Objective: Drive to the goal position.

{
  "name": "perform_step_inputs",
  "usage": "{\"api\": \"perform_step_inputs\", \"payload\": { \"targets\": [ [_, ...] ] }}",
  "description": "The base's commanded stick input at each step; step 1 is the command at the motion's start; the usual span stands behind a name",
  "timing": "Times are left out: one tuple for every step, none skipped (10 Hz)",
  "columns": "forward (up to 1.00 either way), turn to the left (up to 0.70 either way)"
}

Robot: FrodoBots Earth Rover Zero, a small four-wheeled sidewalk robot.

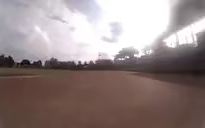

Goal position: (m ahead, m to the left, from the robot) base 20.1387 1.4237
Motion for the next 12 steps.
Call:
{"api": "perform_step_inputs", "payload": {
  "targets": [
    [0.7, 0.0],
    [0.7, 0.0],
    [0.7, 0.0],
    [0.7, 0.0],
    [0.7, 0.0],
    [0.7, 0.0],
    [0.7, 0.0],
    [0.7, 0.0],
    [0.7, 0.0],
    [0.7, 0.0],
    [0.7, 0.0],
    [0.7, 0.0]
  ]
}}
